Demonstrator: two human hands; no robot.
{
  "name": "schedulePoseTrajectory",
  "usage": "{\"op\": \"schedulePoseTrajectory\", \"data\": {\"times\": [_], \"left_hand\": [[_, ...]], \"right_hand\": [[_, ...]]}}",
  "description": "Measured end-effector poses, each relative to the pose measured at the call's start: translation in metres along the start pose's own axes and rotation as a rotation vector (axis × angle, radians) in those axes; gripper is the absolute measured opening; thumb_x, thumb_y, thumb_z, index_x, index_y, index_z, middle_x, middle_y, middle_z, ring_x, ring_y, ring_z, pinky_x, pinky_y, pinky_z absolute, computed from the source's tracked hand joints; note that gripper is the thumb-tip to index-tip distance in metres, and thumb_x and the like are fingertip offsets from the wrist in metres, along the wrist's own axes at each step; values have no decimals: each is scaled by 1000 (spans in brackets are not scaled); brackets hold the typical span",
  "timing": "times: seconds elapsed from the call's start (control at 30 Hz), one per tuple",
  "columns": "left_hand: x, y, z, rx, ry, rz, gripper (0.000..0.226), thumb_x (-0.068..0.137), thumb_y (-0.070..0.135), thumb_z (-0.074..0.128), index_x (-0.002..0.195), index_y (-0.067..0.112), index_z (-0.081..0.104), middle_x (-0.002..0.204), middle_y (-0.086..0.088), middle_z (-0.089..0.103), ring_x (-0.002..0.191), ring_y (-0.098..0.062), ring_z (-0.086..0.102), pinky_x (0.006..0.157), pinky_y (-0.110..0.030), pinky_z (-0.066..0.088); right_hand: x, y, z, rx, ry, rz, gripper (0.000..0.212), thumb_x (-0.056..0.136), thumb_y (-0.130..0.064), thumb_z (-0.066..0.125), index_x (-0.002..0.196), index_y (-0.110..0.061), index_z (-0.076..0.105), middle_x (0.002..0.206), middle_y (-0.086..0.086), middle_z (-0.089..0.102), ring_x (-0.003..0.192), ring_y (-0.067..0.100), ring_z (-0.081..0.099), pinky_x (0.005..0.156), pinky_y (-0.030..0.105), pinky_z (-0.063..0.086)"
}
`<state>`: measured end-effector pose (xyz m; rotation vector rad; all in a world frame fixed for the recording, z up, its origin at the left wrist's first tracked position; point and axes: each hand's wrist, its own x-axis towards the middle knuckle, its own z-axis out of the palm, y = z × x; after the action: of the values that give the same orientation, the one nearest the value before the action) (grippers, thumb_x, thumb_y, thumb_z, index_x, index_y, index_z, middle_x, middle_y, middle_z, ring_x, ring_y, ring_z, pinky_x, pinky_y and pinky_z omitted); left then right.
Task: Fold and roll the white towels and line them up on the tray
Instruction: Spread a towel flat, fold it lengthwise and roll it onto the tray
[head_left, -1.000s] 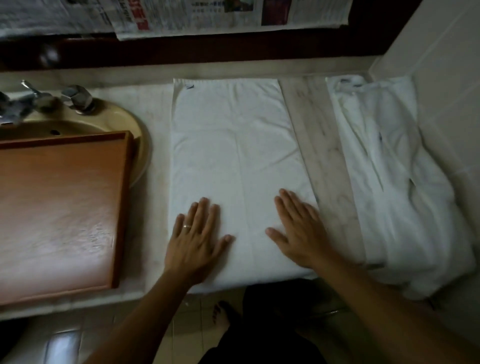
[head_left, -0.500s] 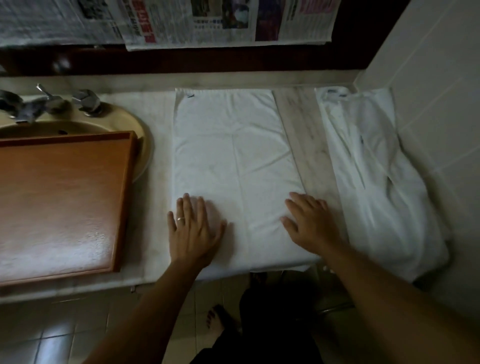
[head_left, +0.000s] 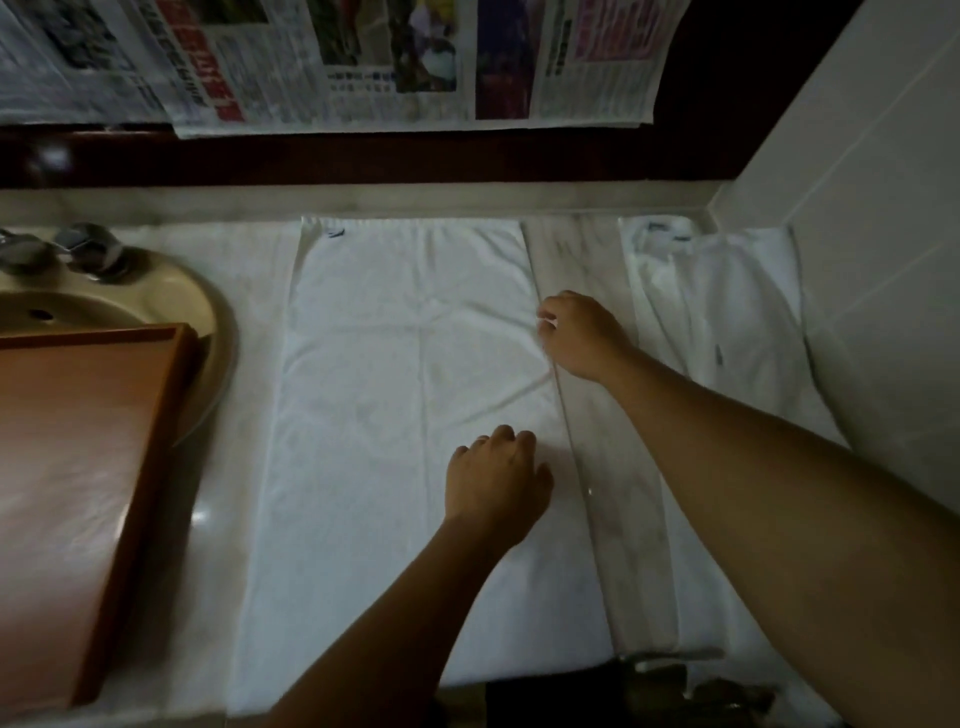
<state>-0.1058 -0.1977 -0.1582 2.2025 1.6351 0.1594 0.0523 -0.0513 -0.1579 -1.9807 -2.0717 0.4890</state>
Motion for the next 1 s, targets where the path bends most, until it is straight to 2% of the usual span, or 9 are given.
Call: {"op": "schedulePoseTrajectory", "data": {"times": [0.2,0.33,0.43,0.5,0.63,0.73,0.83,0.9,1.0], "left_hand": [[54,22,5,-5,-42,-101,24,99,36,47,82,19,44,74,5,44,63,-15,47,55,-28,34],[75,32,4,-44,-22,-164,19,99,31,48,83,21,44,79,4,47,62,-16,49,47,-25,28],[88,39,4,-45,-59,-207,14,101,28,47,90,19,46,87,-2,52,65,-17,50,54,-28,38],[95,41,3,-47,-101,-246,13,101,27,46,98,16,52,90,-3,54,68,-18,53,59,-29,45],[106,42,0,-23,-155,-286,13,100,21,47,101,12,56,95,-5,61,70,-17,53,63,-30,44],[111,37,-3,-39,-152,-298,12,97,19,47,85,16,50,80,0,54,64,-16,48,62,-29,39],[111,26,-4,-125,-151,-350,28,94,35,51,73,19,41,70,5,47,60,-14,48,58,-28,40],[109,17,-7,-262,-115,-430,32,89,44,57,72,19,48,67,5,53,58,-12,53,56,-26,45],[103,6,-19,-664,-8,-551,31,87,35,65,71,10,58,60,0,57,51,-12,52,53,-27,48]], "right_hand": [[91,10,-2,103,-45,2,24,95,-18,53,113,-14,68,112,9,67,99,27,64,80,27,49],[139,13,3,97,-25,19,26,93,-14,54,115,-11,68,116,11,66,104,30,63,83,28,48],[166,13,8,67,7,52,15,89,-7,53,89,-9,68,92,10,65,91,32,63,70,24,39],[178,11,9,60,-6,64,19,88,-6,50,70,-11,53,78,6,56,84,30,60,65,24,33],[199,13,12,79,-51,82,14,92,-13,48,98,-11,61,109,15,64,97,32,60,70,26,35],[206,12,14,70,-55,113,20,91,-18,52,109,-10,57,108,9,61,88,28,57,70,29,37],[208,8,12,79,-67,143,27,90,-19,56,115,-9,56,107,7,59,88,26,56,70,28,37],[208,5,10,167,-51,153,29,88,-17,60,115,-9,56,111,7,60,96,27,60,68,27,39],[204,-2,3,379,-9,168,20,85,-11,64,102,-13,55,101,4,59,91,24,61,56,23,39]]}}
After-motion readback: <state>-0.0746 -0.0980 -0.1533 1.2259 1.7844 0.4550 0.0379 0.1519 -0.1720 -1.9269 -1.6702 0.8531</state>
